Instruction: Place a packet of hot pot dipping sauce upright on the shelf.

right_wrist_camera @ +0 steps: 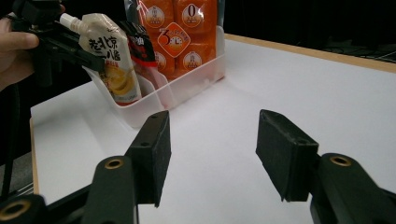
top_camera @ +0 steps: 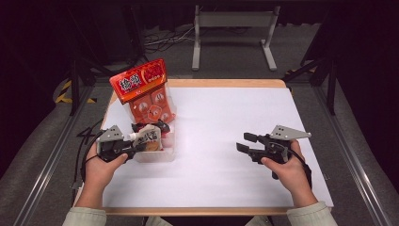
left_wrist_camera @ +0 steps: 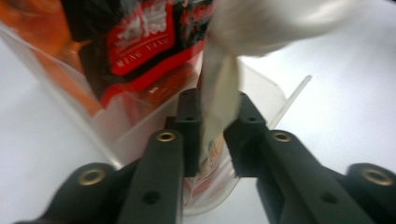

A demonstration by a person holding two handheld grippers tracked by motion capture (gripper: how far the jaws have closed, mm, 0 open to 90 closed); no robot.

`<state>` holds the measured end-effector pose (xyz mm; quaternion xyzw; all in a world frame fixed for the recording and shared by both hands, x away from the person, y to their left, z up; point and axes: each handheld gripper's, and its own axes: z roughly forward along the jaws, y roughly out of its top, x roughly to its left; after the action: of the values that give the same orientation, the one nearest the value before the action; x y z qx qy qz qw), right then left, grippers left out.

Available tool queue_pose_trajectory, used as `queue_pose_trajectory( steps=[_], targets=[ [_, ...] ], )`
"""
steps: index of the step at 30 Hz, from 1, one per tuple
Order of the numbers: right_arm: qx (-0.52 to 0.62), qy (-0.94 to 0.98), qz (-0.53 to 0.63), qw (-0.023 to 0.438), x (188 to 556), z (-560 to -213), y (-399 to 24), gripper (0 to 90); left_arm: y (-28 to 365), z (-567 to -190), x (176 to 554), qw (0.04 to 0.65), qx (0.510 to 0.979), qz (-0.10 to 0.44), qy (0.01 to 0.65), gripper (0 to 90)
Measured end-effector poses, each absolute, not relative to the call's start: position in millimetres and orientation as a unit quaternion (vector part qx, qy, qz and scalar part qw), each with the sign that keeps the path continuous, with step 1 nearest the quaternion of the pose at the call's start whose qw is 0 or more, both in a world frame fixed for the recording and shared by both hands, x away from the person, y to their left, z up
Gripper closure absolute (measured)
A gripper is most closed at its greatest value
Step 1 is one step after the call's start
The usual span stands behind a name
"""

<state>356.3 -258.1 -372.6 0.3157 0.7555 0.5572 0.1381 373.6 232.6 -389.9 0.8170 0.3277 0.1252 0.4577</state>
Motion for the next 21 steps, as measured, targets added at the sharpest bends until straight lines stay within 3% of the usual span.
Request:
queue_pose_trajectory(
  steps=[6, 7, 12, 17, 21],
  targets=[
    [0.314, 0.754, 0.558, 0.147, 356, -372, -259, 44.2, 240, -378, 362, 0.475, 0.799, 0.147, 0.339, 40.1],
    [0.314, 0.754, 0.558, 0.149, 356, -371, -259, 43.8, 242, -375, 358, 0.478, 0.795, 0.153, 0.341, 40.1],
    [0.311, 0.752, 0.559, 0.161, 353, -369, -264, 41.0, 245, -369, 344, 0.477, 0.786, 0.177, 0.351, 20.8],
    [0.312, 0.749, 0.552, 0.191, 347, -367, -274, 35.9, 252, -365, 326, 0.48, 0.776, 0.198, 0.359, 8.7],
    [0.32, 0.747, 0.543, 0.214, 342, -368, -285, 29.5, 255, -370, 319, 0.485, 0.773, 0.192, 0.36, 5.4]
  ],
)
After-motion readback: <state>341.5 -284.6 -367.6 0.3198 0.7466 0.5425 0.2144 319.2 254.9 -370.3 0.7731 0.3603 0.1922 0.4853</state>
